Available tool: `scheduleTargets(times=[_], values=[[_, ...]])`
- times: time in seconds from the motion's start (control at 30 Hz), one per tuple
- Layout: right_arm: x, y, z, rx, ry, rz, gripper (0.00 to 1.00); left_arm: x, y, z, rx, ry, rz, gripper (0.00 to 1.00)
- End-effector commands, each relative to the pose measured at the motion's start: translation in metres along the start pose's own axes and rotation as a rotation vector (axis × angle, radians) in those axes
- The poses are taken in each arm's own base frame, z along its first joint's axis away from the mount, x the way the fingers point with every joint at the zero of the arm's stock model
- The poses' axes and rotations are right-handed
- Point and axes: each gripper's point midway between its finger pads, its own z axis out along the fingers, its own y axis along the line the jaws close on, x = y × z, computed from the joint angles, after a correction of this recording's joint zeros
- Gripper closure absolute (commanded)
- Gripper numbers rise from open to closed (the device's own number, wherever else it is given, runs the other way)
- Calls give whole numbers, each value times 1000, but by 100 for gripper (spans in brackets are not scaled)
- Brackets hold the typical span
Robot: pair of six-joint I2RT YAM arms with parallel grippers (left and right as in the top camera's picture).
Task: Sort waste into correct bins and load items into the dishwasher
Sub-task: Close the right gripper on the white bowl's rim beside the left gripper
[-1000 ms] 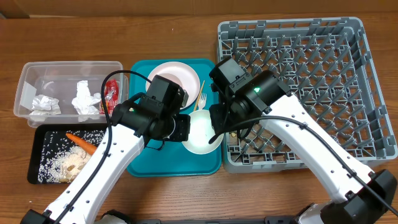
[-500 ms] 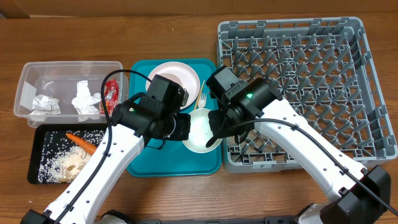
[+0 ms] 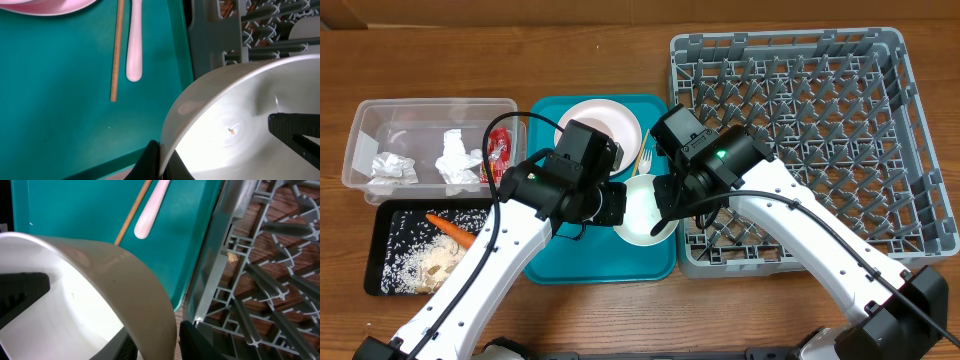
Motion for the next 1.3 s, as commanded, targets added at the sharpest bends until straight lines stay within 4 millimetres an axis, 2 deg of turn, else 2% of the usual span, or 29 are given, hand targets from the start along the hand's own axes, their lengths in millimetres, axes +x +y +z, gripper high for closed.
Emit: scheduleTargets(times=[0.0, 0.4, 0.73, 1.27], values=[[-4, 3, -1, -4, -14, -9, 70, -5, -8, -9, 26, -29, -3, 95], [-7, 2, -5, 6, -30, -58, 69, -6, -6, -9, 11, -32, -4, 94], [-19, 9, -19, -13, -77, -64, 69, -5, -4, -9, 3, -30, -6, 94], [-11, 5, -17, 1, -43, -59, 69, -5, -4, -9, 2, -31, -5, 94]])
